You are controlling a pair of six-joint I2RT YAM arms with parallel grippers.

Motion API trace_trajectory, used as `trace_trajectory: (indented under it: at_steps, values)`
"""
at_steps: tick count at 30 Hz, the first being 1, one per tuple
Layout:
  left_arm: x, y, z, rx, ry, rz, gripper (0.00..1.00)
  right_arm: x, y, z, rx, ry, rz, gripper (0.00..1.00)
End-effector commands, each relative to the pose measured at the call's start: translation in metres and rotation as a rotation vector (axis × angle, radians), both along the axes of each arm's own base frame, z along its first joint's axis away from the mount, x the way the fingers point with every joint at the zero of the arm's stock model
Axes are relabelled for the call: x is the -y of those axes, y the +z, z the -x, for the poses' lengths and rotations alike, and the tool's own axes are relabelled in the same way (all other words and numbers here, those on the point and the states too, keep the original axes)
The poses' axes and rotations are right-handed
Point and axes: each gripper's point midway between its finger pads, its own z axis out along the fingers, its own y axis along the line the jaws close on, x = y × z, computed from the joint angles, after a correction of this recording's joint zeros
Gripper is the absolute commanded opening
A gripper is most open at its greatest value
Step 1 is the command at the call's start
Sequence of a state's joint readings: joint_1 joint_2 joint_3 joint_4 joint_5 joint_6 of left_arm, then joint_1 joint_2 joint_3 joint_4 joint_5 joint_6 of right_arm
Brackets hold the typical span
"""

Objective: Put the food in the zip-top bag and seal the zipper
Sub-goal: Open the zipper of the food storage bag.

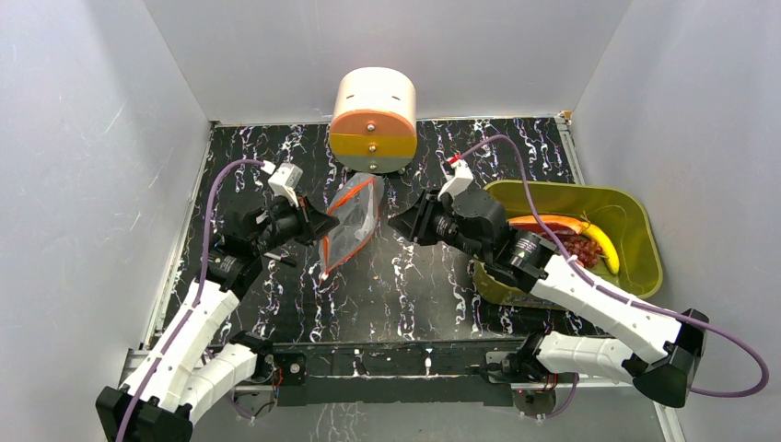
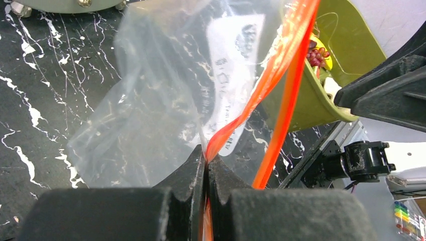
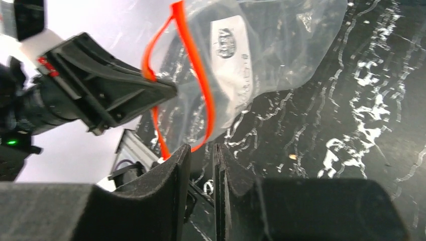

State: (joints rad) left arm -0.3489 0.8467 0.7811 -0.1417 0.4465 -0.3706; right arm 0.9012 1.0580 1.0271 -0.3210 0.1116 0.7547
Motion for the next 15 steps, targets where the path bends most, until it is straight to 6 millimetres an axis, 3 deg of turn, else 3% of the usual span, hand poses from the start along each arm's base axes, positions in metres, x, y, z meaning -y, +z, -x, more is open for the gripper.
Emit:
trace_trajectory:
  at_steps: [1, 9, 12, 15]
  values:
    - [0.005, 0.009, 0.003, 0.020, -0.030, 0.044, 0.00, -0.021, 0.048, 0.001, 0.070, 0.070, -0.153, 0.20]
    - [0.013, 0.016, 0.006, 0.012, -0.066, 0.094, 0.00, -0.048, 0.031, -0.014, 0.061, 0.105, -0.120, 0.19]
    - [0.017, 0.021, 0.007, -0.004, -0.081, 0.111, 0.00, -0.039, -0.015, -0.036, 0.034, 0.000, 0.035, 0.17]
    - [0.019, 0.028, 0.011, -0.006, -0.098, 0.136, 0.00, -0.030, -0.054, -0.042, 0.001, -0.034, 0.158, 0.17]
